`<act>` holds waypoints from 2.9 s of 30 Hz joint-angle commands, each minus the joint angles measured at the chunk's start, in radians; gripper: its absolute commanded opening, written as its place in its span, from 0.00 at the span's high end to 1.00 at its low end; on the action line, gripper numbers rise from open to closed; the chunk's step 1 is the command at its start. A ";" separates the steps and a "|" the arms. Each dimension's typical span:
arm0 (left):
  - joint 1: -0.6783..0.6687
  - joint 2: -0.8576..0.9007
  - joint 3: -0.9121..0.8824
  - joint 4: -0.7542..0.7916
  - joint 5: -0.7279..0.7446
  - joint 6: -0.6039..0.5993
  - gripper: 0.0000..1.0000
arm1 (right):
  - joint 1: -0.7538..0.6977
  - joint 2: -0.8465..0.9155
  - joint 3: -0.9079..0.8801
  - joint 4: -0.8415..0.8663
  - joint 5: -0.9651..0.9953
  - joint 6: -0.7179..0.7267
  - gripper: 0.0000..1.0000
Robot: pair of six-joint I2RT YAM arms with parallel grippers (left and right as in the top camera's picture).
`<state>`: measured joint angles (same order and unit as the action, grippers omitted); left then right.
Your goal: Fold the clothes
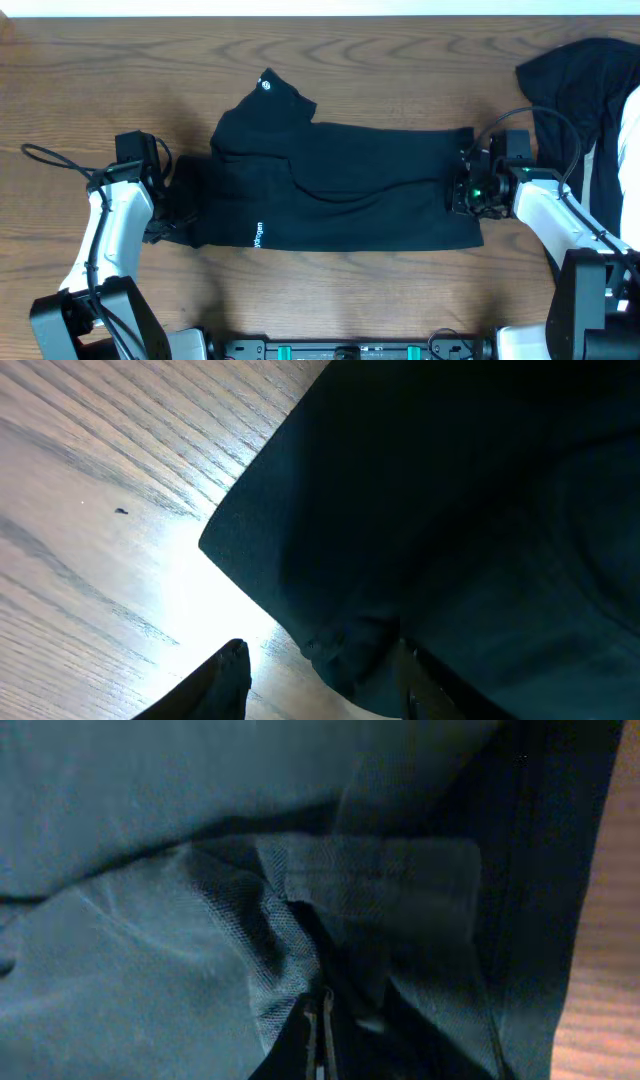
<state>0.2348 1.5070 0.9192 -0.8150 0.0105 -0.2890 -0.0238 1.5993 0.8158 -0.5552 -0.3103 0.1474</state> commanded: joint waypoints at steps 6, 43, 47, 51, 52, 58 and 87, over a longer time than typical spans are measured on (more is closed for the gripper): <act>0.005 -0.010 0.023 -0.003 -0.019 0.000 0.51 | -0.042 0.007 0.118 0.013 0.022 -0.007 0.99; -0.278 0.353 0.739 0.013 0.389 0.414 0.40 | -0.076 0.007 0.540 -0.417 -0.098 0.083 0.50; -0.279 0.536 0.882 0.063 0.388 0.450 0.39 | -0.076 0.007 0.539 -0.433 -0.099 0.038 0.42; -0.279 0.660 0.925 0.175 0.326 0.451 0.34 | -0.074 0.007 0.539 -0.435 -0.098 0.038 0.41; -0.280 0.690 0.925 0.212 0.314 0.451 0.33 | -0.074 0.007 0.539 -0.435 -0.098 0.038 0.41; -0.280 0.814 0.925 0.354 0.310 0.453 0.29 | -0.074 0.007 0.539 -0.441 -0.098 0.038 0.42; -0.286 0.690 0.925 0.145 0.308 0.454 0.94 | -0.116 0.343 0.538 -0.063 0.008 0.132 0.56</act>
<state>-0.0551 2.3016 1.8389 -0.6495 0.3260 0.1581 -0.1249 1.9060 1.3418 -0.6479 -0.3141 0.2760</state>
